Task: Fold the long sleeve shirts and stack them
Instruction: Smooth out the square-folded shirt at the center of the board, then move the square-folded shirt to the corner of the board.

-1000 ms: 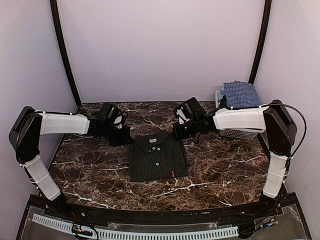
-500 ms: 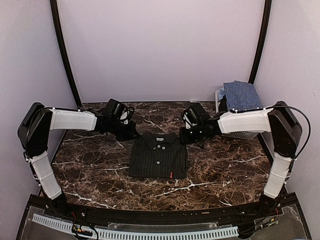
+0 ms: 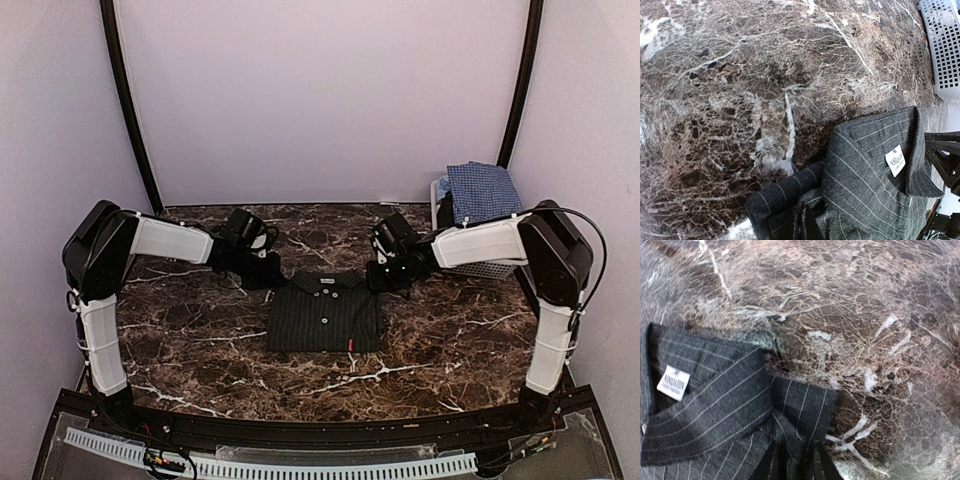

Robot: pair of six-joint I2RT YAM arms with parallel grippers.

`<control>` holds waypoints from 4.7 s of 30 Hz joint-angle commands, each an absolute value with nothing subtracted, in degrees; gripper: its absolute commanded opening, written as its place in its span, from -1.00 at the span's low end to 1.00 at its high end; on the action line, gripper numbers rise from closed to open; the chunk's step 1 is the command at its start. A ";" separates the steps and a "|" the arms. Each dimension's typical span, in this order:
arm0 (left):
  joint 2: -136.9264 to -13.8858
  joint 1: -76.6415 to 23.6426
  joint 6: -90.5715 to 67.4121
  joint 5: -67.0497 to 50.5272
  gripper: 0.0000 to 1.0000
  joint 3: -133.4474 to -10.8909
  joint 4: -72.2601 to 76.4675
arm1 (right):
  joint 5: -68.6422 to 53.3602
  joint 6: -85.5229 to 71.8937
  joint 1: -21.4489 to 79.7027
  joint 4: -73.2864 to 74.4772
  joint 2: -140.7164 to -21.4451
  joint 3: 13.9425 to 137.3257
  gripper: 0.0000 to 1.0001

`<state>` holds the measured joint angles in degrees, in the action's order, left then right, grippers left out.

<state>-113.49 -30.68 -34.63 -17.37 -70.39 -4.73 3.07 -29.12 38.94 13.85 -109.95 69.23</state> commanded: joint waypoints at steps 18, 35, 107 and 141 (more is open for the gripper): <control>-113.79 -30.41 -34.09 -17.52 -0.94 -71.10 -5.98 | 3.46 -35.22 50.69 16.82 -91.79 54.73 -0.40; -114.92 -30.41 -34.44 -17.38 -0.93 -71.50 -5.96 | 2.10 -37.45 52.97 15.62 -93.40 52.73 -0.63; -93.06 -38.19 -42.00 -20.08 -0.33 -49.93 -8.03 | -5.34 -34.80 38.84 3.10 -92.59 47.52 -0.52; -104.02 -44.28 -49.59 -5.37 -1.00 -62.29 -19.21 | -3.07 -23.96 39.02 -1.41 -64.14 49.71 0.34</control>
